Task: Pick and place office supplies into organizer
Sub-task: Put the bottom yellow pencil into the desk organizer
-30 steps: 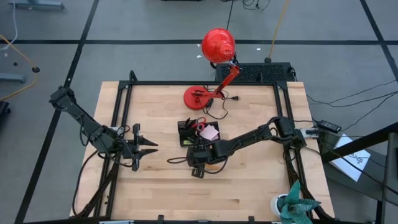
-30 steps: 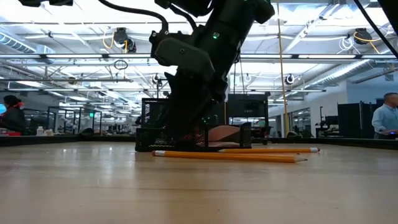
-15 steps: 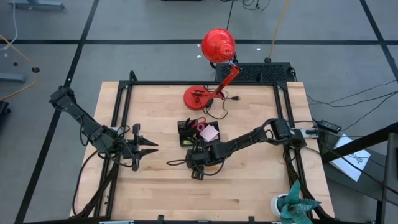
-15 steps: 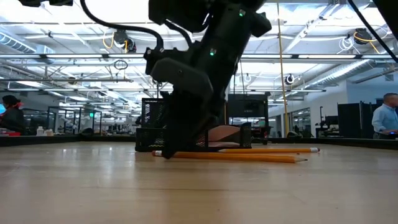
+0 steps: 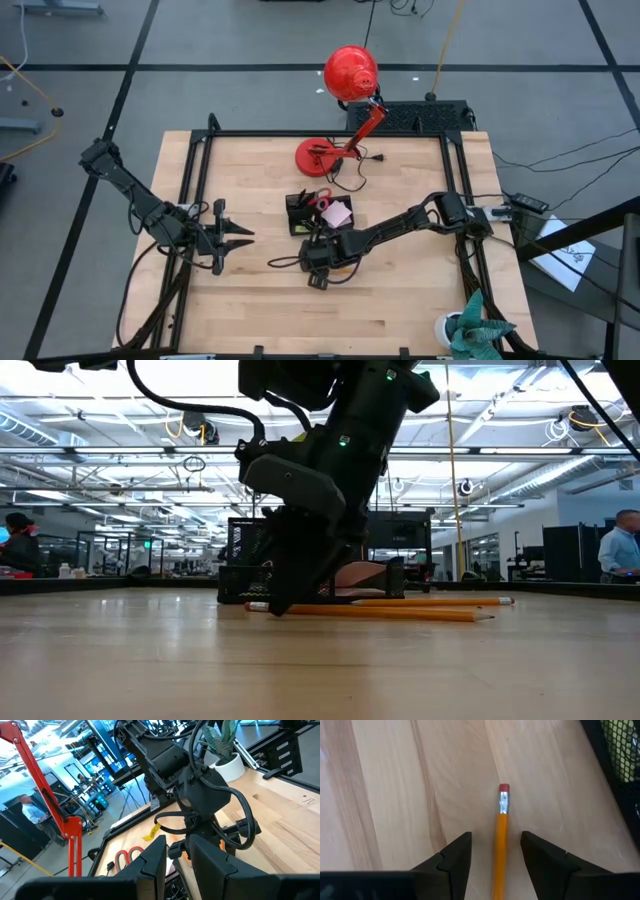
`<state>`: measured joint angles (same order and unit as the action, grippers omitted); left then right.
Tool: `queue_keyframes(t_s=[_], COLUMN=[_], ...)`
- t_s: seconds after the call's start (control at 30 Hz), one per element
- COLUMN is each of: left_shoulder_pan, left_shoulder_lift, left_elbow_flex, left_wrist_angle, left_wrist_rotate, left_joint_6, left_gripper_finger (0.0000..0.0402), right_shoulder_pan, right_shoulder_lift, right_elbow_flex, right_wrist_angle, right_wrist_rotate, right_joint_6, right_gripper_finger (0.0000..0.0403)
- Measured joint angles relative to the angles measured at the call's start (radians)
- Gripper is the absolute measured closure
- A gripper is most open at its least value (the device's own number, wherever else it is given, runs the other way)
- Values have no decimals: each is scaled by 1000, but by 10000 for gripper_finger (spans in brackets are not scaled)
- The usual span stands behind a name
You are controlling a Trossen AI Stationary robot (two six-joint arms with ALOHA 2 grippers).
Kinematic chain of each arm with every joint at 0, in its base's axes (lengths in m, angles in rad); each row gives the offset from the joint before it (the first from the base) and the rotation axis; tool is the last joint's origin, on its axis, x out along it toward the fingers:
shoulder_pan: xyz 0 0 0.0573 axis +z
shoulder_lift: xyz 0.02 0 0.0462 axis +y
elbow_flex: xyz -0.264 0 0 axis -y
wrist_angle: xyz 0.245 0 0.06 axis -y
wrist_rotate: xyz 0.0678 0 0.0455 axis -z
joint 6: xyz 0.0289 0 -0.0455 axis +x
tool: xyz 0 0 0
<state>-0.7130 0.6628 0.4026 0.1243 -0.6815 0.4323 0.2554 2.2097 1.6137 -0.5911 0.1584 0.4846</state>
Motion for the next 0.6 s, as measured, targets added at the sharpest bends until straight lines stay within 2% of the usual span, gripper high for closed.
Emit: queue_keyframes(t_s=[0.27, 0.4, 0.6], left_shoulder_pan=[0, 0, 0], left_shoulder_lift=[0, 0, 0], left_elbow_flex=[0, 0, 0], left_wrist_angle=[0, 0, 0], left_wrist_rotate=[0, 0, 0], left_joint_6=[-1, 0, 3], left_gripper_finger=[309, 309, 309], right_shoulder_pan=[-3, -16, -33], right_shoulder_lift=[2, 2, 1], right_elbow_flex=[-2, -2, -3], right_wrist_angle=[-123, -144, -126], right_wrist_rotate=[-56, -105, -115], right_joint_6=[23, 23, 19], right_gripper_finger=[236, 236, 236])
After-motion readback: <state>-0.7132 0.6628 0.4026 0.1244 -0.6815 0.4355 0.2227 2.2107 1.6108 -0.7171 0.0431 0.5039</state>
